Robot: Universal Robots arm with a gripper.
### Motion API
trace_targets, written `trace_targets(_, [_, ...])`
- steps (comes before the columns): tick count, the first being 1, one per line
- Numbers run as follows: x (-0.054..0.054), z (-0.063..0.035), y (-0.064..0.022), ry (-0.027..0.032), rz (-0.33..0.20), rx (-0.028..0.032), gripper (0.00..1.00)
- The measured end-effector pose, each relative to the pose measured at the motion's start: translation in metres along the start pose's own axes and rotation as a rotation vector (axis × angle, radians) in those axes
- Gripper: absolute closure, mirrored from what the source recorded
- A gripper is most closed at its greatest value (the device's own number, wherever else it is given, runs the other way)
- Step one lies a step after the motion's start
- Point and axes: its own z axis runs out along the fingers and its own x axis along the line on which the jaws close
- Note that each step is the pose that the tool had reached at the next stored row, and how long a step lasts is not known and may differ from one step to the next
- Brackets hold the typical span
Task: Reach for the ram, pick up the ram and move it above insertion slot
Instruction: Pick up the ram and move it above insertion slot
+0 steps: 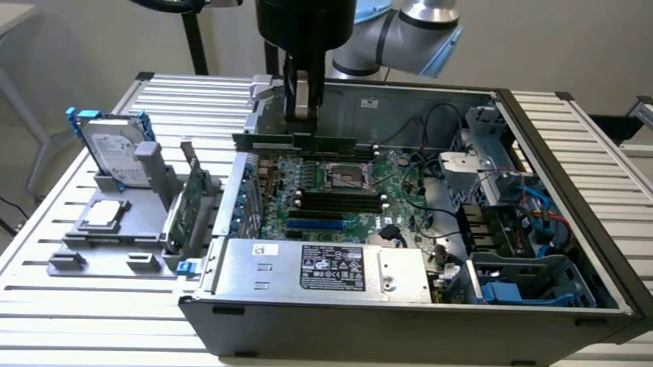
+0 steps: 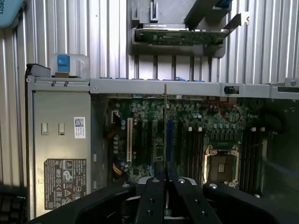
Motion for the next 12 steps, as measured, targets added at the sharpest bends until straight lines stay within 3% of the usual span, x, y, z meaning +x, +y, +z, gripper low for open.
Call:
trace_targets(4, [-0.012, 0.0028, -0.009, 0.0002, 0.0, 0.0, 0.87])
trace_targets(12, [-0.047, 0.0108, -0.0188, 0.0001, 0.0, 0.0, 0.87])
